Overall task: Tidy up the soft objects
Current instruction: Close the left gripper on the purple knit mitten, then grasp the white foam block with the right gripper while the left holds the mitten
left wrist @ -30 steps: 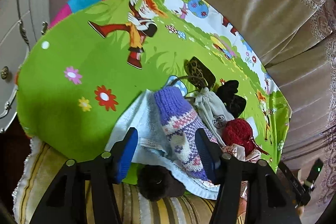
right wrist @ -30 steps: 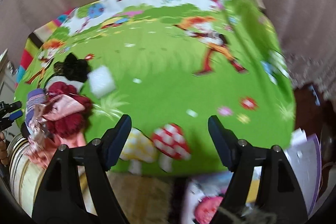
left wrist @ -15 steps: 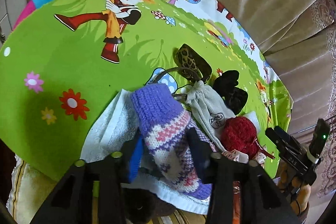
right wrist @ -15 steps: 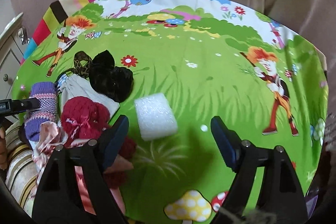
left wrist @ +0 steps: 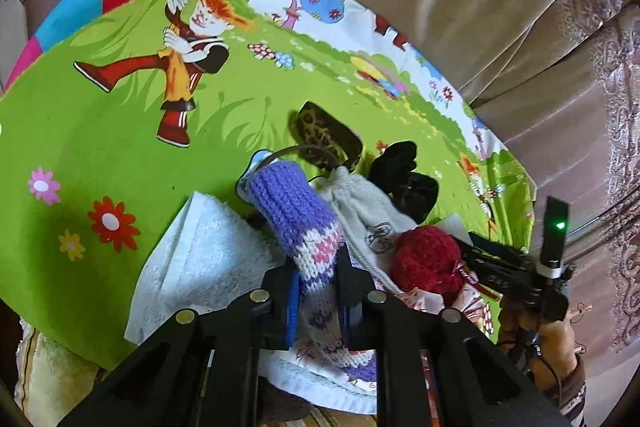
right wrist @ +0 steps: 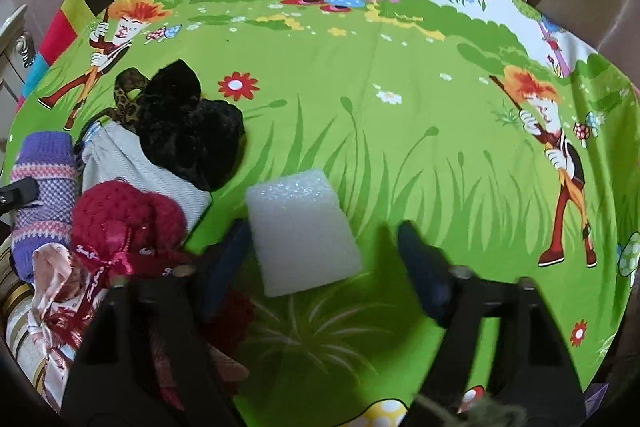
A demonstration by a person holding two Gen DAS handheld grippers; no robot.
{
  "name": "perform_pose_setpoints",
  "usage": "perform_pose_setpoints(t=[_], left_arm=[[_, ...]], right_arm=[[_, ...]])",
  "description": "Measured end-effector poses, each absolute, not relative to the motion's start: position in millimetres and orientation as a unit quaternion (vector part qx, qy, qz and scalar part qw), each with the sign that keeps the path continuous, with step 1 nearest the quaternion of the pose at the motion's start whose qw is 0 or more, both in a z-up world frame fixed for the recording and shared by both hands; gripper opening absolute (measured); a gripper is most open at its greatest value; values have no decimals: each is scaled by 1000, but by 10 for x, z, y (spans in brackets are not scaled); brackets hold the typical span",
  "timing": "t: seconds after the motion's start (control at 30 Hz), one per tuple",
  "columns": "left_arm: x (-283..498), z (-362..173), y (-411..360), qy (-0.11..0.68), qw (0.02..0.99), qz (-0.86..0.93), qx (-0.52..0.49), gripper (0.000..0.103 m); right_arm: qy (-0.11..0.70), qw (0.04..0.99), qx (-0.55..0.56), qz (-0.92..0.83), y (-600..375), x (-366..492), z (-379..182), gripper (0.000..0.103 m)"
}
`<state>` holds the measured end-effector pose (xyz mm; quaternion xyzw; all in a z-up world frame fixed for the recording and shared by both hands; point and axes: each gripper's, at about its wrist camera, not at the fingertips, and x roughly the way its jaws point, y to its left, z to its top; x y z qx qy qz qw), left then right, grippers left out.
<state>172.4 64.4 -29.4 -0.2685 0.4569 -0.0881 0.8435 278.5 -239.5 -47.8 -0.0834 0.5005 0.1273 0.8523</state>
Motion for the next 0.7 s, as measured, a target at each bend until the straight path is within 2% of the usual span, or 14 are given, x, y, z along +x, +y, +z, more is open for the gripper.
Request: perform_pose_setpoints(t=[0.37,0.7], left_arm=[[1627,-75,680,411,863,-85,-280,15],[1435,320,517,377,877,-113,-276,15]], right_arm=[[464,880,-45,97,-2650,2613,-246,53],[426,903,1,53,-3298,1941,238,53]])
